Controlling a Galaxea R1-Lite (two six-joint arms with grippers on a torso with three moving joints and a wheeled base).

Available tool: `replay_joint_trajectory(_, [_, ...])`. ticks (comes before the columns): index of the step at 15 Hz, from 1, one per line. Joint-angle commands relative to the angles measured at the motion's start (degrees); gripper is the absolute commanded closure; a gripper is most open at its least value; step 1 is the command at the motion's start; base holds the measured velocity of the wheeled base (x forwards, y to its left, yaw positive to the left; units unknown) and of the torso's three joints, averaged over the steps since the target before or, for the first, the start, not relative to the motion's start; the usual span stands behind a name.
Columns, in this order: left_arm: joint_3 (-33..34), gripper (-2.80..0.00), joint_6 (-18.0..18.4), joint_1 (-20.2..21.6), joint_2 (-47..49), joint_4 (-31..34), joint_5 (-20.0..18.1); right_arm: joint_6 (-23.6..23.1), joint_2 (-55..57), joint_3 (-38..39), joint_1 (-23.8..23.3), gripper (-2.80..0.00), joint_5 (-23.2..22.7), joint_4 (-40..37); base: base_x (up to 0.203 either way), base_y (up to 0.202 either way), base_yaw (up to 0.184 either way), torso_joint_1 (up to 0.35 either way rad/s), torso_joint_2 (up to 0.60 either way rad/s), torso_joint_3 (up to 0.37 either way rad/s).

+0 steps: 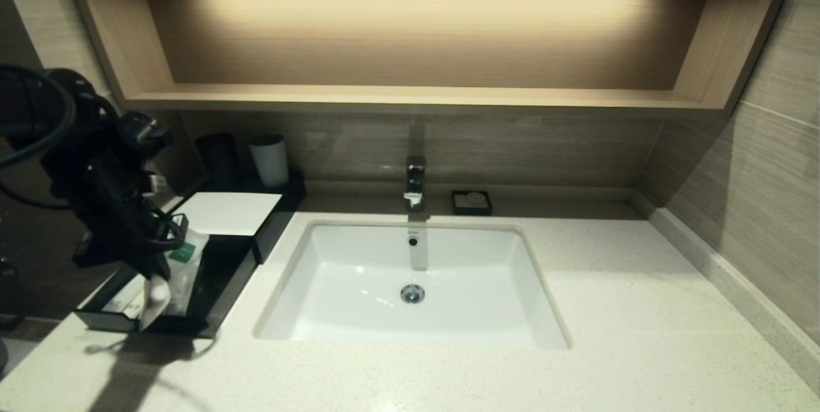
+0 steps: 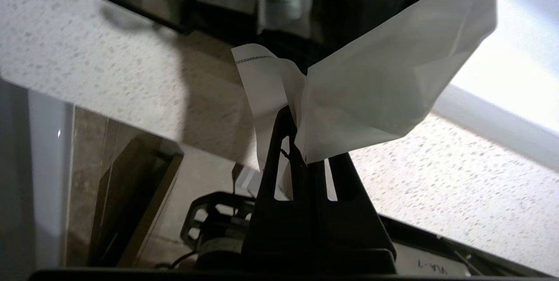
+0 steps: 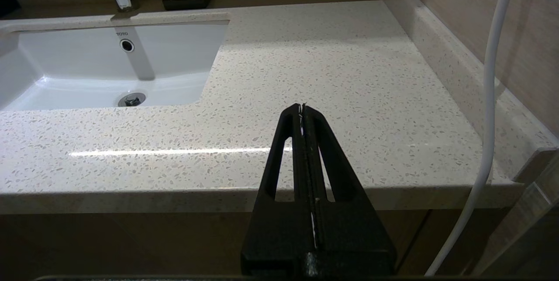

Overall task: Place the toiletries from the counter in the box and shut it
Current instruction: Place the bathroom toiletry into the drawer

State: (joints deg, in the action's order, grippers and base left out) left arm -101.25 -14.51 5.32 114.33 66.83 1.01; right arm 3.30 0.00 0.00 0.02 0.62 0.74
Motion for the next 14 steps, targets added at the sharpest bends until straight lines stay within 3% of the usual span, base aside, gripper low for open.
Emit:
replay_joint_trajectory(1, [-4.28, 0.0, 3.14, 3.34, 3.36, 7.31, -0.22, 0.04, 0.0, 0.0, 0.06, 0.0, -0.01, 0.05, 0.0, 0.0, 0.0, 0.0, 0.0, 0.0])
replay_joint_trajectory(6, [-4.42, 0.0, 6.51, 7.22, 6.82, 9.62, -0.21, 0.04, 0.0, 0.0, -0.01, 0.0, -0.01, 0.05, 0.0, 0.0, 0.0, 0.0, 0.0, 0.0])
replay_joint_trajectory(14, [-10.55, 0.0, 7.98, 7.01, 14.77, 8.97, -0.05, 0.04, 0.0, 0.0, 0.06, 0.0, -0.01, 0.05, 0.0, 0.0, 0.0, 0.0, 0.0, 0.0])
